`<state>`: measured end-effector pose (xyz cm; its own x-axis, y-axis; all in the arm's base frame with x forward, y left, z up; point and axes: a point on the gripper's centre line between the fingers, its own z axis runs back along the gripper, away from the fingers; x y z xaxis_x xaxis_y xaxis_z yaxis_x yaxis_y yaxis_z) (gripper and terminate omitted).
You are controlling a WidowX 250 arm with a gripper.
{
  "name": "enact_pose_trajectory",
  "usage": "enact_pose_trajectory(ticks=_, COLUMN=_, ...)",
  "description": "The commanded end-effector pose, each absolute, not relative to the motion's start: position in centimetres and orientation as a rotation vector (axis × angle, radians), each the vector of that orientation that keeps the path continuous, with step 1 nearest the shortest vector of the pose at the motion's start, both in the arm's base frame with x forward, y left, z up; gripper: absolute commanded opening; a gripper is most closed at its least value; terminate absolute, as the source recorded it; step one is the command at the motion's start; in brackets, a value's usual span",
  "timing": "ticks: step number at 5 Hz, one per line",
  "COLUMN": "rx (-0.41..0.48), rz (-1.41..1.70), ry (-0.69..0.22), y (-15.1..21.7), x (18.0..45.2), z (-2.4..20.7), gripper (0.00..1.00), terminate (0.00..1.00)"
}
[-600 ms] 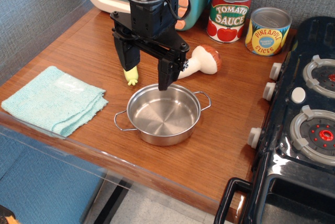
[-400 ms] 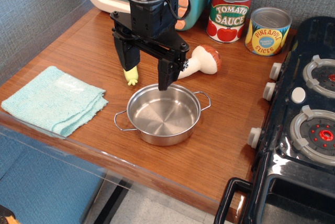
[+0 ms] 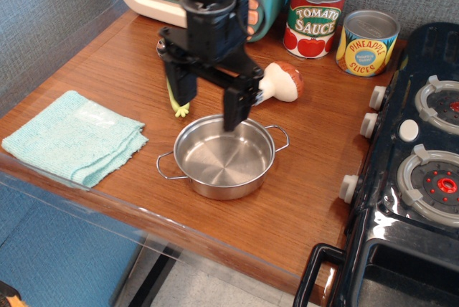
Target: Drop the mushroom into the pot.
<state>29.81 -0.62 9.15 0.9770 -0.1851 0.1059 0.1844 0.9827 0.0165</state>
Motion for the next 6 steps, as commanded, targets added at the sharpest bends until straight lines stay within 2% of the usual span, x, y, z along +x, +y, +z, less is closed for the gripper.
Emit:
enact_pose_trajectory(ticks=1, rx=-0.009, rz=-0.227, ry=-0.198, y=-2.8, x=37.1, z=10.4, gripper=1.00, terminate=0.00)
enact_pose_trajectory(ticks=3, rx=0.027, rz=-0.282, ry=-0.209, y=-4.0, x=42.5, z=9.4, gripper=1.00, terminate=0.00)
enact_pose_trajectory(ticks=4, rx=0.031, rz=-0.290, ry=-0.197, y=-3.8, x=44.0, z=8.8, gripper=1.00, terminate=0.00)
enact_pose_trajectory(ticks=6, rx=0.040, rz=-0.293, ry=-0.117, y=-3.0, x=43.7, z=6.4, gripper=1.00, terminate=0.00)
